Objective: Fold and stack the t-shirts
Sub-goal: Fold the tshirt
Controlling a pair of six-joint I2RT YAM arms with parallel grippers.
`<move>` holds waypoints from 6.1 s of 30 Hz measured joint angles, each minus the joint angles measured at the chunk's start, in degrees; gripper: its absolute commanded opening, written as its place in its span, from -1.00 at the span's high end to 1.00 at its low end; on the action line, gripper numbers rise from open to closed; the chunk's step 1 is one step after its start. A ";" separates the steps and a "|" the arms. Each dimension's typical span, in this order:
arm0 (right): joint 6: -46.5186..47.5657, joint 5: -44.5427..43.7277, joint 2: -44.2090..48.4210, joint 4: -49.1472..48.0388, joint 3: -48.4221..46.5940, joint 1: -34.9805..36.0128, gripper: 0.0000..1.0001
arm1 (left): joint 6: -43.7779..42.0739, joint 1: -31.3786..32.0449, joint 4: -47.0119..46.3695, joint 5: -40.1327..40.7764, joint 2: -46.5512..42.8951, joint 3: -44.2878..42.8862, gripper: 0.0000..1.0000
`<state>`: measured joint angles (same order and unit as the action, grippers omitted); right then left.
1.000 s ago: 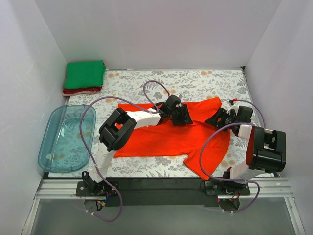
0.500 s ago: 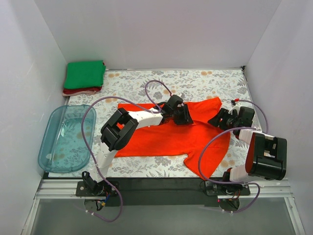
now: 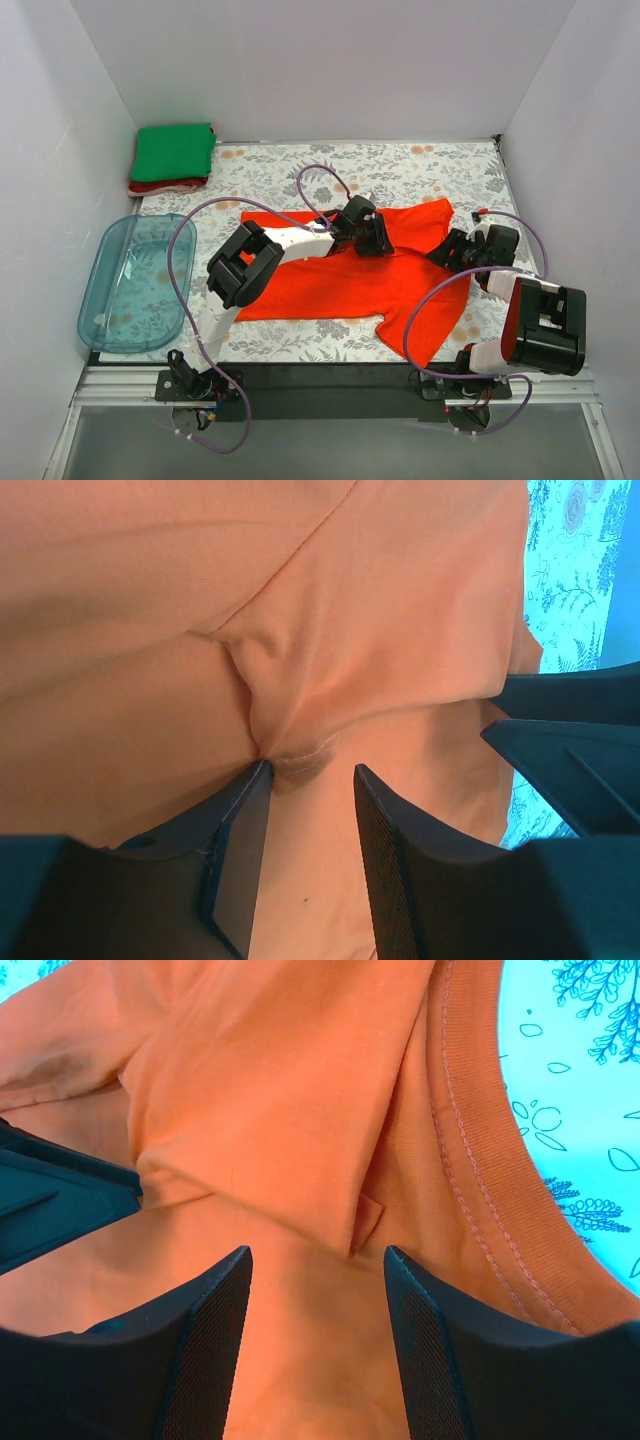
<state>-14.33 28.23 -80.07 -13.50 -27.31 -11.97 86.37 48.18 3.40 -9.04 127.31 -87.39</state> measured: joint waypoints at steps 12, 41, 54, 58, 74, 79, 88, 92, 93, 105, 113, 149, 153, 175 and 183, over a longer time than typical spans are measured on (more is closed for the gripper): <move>1.49 0.48 -2.16 0.02 -1.64 1.75 -0.08 | -0.76 0.04 0.74 1.22 1.01 -1.14 0.62; -0.09 2.78 -8.72 1.95 -11.13 1.88 -0.30 | -2.82 0.33 1.09 3.02 1.07 -1.16 0.72; 4.74 2.51 -9.66 3.48 -12.35 1.97 -0.37 | -2.93 0.33 1.09 2.91 1.07 -1.16 0.72; 5.27 3.74 -10.82 3.48 -12.46 2.14 -0.35 | -2.97 0.33 1.09 2.84 1.05 -1.18 0.71; 5.46 7.58 -12.50 3.98 -12.13 2.36 -0.15 | -3.02 0.33 1.11 2.82 1.05 -1.20 0.71; 4.76 7.96 -11.85 7.34 -12.13 2.36 -0.10 | -3.04 0.33 1.11 2.82 1.05 -1.20 0.72; -0.48 8.66 -8.90 11.52 -12.13 0.50 -0.04 | -3.50 0.33 1.33 2.86 0.96 -1.20 0.72; -2.84 8.63 -7.26 12.02 -12.13 -1.22 0.11 | -3.65 0.33 1.53 2.86 0.92 -1.22 0.72; -3.28 8.61 -7.06 12.04 -12.13 -1.62 0.18 | -3.67 0.33 1.57 2.86 0.92 -1.22 0.72; -5.25 8.41 -6.91 12.74 -10.27 -3.02 0.97 | -4.07 0.33 2.49 2.64 0.83 -1.53 0.72; -6.78 6.62 -4.63 15.67 -9.55 -3.02 0.97 | -5.22 0.33 4.31 2.05 0.52 -1.88 0.72; -12.50 2.12 -33.55 9.79 -41.44 -3.04 0.07 | -13.40 -36.89 15.21 15.23 -17.66 13.53 0.08; -12.79 2.84 -35.76 8.57 -42.80 -3.02 0.11 | -13.73 -37.11 15.43 15.30 -14.88 13.31 0.11; -13.62 4.63 -42.73 4.26 -46.73 -6.38 0.97 | -11.54 -37.57 17.70 18.84 -8.24 4.44 0.25; -12.37 5.53 -44.17 4.24 -49.53 -6.40 0.34 | -11.02 -37.48 16.92 18.60 -6.62 1.88 -0.13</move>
<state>-26.70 33.76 -124.25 -9.26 -76.84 -18.37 75.35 10.70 20.32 9.56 120.68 -85.52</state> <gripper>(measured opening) 0.254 0.512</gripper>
